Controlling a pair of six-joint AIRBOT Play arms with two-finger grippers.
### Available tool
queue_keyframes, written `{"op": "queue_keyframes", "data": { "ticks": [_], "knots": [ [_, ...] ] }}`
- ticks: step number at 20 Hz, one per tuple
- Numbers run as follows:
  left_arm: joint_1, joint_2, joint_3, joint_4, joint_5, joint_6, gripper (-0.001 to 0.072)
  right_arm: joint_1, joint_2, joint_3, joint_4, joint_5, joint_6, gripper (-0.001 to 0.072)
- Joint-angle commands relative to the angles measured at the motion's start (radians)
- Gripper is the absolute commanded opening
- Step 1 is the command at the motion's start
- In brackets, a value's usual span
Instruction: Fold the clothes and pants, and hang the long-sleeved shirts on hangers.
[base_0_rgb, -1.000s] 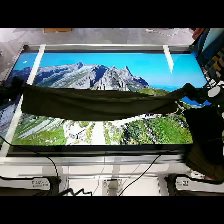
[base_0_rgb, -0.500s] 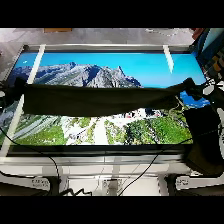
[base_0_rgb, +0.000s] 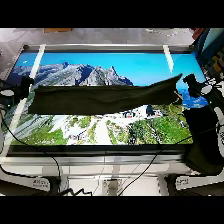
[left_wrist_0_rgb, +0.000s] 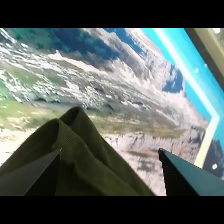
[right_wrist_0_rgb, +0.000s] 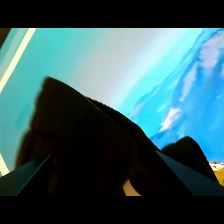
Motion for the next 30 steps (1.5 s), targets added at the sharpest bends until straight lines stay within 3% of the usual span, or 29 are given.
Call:
{"op": "queue_keyframes", "data": {
  "ticks": [1,2,4,6,8,12,18,27,29,30],
  "knots": [
    [0.06,0.06,0.0,0.226,-0.198,-0.009,0.0709,0.002,-0.001,0.006,-0.009,0.095,-0.088,0.0688],
    [0.098,0.077,0.0,0.268,-0.303,-0.04,0.0707,0.002,-0.001,0.006,-0.009,0.12,-0.129,0.0688],
    [0.179,0.09,0.0,0.323,-0.503,-0.062,0.0558,0.002,-0.001,0.006,-0.008,0.16,-0.202,0.0688],
    [0.232,0.09,-0.018,0.329,-0.64,-0.052,0.0549,0.005,0.0,0.006,-0.007,0.196,-0.302,0.0687],
    [0.237,0.09,-0.07,0.325,-0.68,-0.049,0.0553,0.024,0.0,0.006,-0.008,0.237,-0.431,0.0687],
    [0.206,0.087,-0.172,0.19,-0.564,-0.05,0.0554,0.102,0.003,0.006,-0.008,0.251,-0.598,0.0687],
    [0.196,0.05,-0.188,0.153,-0.551,-0.139,0.0553,0.215,0.004,0.076,-0.008,0.228,-0.618,0.0687],
    [0.186,0.004,-0.188,0.152,-0.379,-0.125,0.0551,0.493,-0.005,0.171,-0.023,0.029,-0.613,0.0684],
    [0.163,0.002,-0.188,0.152,-0.293,-0.106,0.0548,0.554,-0.03,0.172,-0.022,-0.008,-0.576,0.0595],
    [0.147,0.002,-0.185,0.151,-0.245,-0.105,0.0483,0.578,-0.048,0.176,-0.022,-0.012,-0.556,0.0551]
  ]
}}
